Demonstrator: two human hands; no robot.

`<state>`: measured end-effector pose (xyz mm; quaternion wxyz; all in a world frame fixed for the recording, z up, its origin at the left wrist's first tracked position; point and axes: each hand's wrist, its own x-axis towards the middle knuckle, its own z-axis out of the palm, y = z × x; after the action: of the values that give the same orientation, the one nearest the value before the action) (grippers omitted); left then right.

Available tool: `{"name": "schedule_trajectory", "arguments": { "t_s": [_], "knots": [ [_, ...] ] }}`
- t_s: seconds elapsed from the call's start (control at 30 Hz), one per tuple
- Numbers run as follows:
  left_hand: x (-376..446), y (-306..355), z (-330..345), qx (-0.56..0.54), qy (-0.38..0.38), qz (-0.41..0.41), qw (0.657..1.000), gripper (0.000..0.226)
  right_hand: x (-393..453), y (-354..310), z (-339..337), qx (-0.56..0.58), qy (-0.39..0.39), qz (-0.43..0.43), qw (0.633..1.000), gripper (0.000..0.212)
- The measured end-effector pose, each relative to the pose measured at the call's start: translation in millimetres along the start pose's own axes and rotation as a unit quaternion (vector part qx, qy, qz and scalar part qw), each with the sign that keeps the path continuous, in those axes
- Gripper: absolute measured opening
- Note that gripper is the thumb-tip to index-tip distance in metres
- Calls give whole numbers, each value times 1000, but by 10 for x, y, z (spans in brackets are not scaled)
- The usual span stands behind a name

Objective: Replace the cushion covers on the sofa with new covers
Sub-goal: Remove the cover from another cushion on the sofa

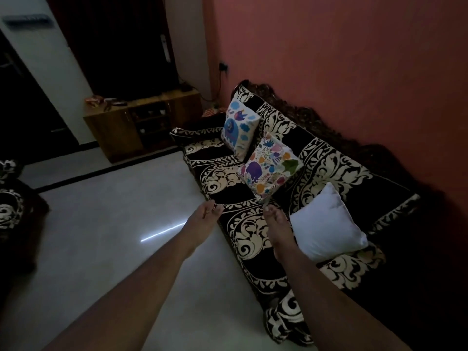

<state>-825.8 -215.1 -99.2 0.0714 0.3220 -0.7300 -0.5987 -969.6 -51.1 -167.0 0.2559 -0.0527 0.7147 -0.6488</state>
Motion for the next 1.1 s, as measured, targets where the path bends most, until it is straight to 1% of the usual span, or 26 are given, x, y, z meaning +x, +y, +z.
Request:
{"name": "schedule_trajectory", "arguments": {
  "t_s": [0.2, 0.33, 0.37, 0.47, 0.57, 0.67, 0.87, 1.0, 1.1],
  "knots": [
    [817, -96, -267, -9, -12, -18, 1000, 66, 696, -67, 354, -23, 10, 12, 1000, 60],
    [1452, -196, -603, -1, -43, -20, 999, 82, 1149, -53, 688, -34, 39, 29, 998, 58],
    [1592, -201, -673, -1, -49, -22, 999, 83, 1220, -61, 756, -37, 44, 33, 998, 57],
    [2067, -197, -909, -7, -72, -32, 997, 74, 1476, -107, 981, -55, 64, 57, 995, 55],
    [2492, -162, -1065, -5, -108, -27, 994, 70, 1695, -189, 1114, -48, 93, 64, 992, 49],
    [2964, -122, -1151, 15, -133, -33, 991, 67, 1950, -222, 1190, -47, 118, 77, 989, 48],
    [3813, 19, -984, 50, -175, -41, 982, 63, 2635, -214, 1063, -35, 173, 97, 979, 47],
    [4559, 140, -692, 78, -177, -49, 980, 67, 3422, -73, 837, -25, 195, 111, 974, 49],
    [5099, 193, -441, 105, -184, -79, 974, 67, 4085, 100, 628, -17, 206, 139, 968, 55]
  ]
}}
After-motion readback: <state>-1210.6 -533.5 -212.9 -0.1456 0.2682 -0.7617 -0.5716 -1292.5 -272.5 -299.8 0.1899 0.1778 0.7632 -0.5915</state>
